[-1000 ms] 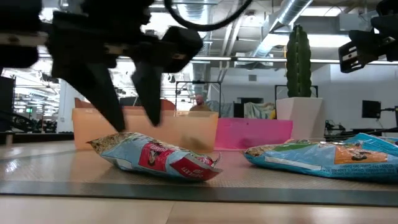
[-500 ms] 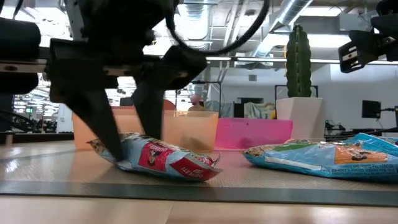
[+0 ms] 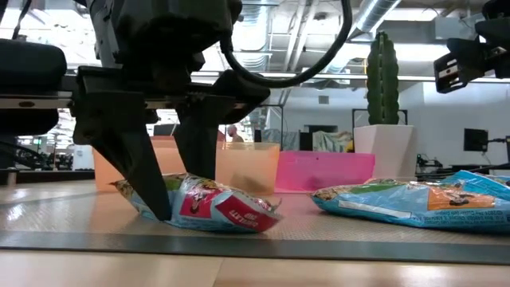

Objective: Pick and place Granola Bars by type
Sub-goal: Put the red granola bar into the red bin

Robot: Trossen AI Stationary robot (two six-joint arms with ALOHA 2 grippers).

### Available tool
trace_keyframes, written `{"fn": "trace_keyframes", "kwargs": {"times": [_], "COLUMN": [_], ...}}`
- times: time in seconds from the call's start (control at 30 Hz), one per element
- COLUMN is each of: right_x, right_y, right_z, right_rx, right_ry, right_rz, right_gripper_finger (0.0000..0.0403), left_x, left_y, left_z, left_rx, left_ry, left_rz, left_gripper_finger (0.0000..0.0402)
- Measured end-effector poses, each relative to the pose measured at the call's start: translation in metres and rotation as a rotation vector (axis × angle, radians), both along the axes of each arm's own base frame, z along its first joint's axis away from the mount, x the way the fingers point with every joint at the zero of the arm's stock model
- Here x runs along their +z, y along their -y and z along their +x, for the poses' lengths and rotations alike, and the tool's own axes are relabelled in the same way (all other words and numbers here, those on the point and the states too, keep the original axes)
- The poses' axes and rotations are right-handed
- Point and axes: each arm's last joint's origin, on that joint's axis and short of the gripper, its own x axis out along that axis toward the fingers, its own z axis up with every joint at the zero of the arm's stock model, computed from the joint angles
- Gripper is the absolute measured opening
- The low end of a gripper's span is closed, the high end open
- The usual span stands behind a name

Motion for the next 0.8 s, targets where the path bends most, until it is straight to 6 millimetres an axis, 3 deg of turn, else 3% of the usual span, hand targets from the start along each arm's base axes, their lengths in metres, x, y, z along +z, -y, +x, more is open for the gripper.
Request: {"fn": "trace_keyframes", "kwargs": {"times": [0.4,0.8], "right_x": [0.000,0.000], "right_y": [0.000,0.000], "right_z": [0.000,0.000], "right_rx": [0.000,0.000], "right_ry": [0.000,-0.001], "right_rz": [0.000,-0.001], "right_gripper_finger": [0.0133,0.0133], "left_x": [0.010,0.042], "left_y": [0.003,-0.008], "left_z": [0.004,0.024], "left_rx": [0.044,0.101], "left_ry": [-0.027,0.062], "left_rz": [-0.046,-0.065], "left_gripper_finger": [0.0008,0.0039]}}
